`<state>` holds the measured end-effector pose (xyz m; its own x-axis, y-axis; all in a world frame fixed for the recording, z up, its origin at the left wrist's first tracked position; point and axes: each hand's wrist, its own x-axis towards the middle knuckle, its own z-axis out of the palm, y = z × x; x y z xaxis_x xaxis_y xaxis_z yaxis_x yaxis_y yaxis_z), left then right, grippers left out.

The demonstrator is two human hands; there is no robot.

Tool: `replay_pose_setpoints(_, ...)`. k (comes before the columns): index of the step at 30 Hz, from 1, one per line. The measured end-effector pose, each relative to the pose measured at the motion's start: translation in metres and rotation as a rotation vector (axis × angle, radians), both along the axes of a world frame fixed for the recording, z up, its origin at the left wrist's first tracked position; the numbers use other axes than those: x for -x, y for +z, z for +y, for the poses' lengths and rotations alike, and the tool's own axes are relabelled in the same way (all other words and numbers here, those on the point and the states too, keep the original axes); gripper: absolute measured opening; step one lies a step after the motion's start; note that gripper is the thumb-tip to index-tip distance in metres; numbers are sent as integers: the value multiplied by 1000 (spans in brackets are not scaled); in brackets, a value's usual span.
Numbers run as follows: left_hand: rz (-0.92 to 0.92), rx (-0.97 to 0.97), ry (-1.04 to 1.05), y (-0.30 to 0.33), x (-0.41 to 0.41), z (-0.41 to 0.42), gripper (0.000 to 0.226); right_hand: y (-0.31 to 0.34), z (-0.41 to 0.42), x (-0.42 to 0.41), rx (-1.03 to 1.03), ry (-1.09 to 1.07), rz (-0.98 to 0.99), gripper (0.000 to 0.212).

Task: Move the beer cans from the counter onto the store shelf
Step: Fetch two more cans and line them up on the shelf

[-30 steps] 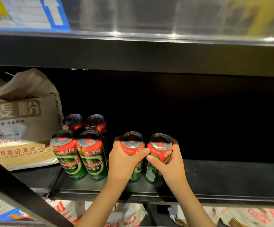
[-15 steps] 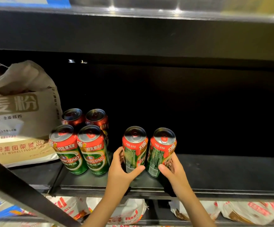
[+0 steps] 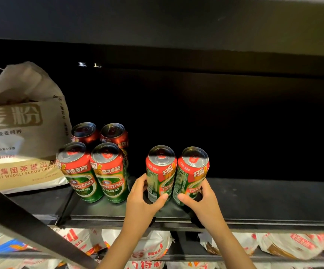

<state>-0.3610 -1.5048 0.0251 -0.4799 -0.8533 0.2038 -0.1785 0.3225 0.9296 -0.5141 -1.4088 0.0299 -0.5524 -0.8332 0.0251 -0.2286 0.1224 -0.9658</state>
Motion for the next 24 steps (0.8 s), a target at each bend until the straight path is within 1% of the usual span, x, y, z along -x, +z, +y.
replay_pose_setpoints(2, -26, 62, -12, -1, 0, -1, 47, 0, -1, 0, 4, -3, 3, 57)
replay_pose_setpoints(5, -45, 81, -15, -2, 0, -2, 42, 1, -1, 0, 9, -1, 0, 58)
replay_pose_setpoints(6, -50, 73, -16, -2, 0, -2, 46, 1, -1, 0, 9, 4, -7, 58)
replay_pose_setpoints(9, -27, -21, -14, -2, -1, -1, 74, 1, -3, -1, 16, 6, -19, 60)
replay_pose_setpoints(10, -27, -32, -13, -2, -1, 0, 79, 1, -4, -2, 21, -3, -19, 61)
replay_pose_setpoints(12, -37, -37, -3, -3, -1, 0, 82, 0, -7, -5, 32, -22, -18, 61)
replay_pose_setpoints(14, -21, -52, 20, -4, -1, 0, 76, -1, -9, -7, 28, -29, -24, 63)
replay_pose_setpoints(17, -14, -36, 20, -2, -2, 1, 61, 0, -4, -4, -11, 33, -31, 67)
replay_pose_setpoints(20, -11, -19, -15, 0, -2, 2, 53, -1, 2, 2, -49, 84, -10, 60)
replay_pose_setpoints(24, -18, 81, -36, -1, -3, 0, 47, 0, 3, 2, -16, 43, 4, 54)
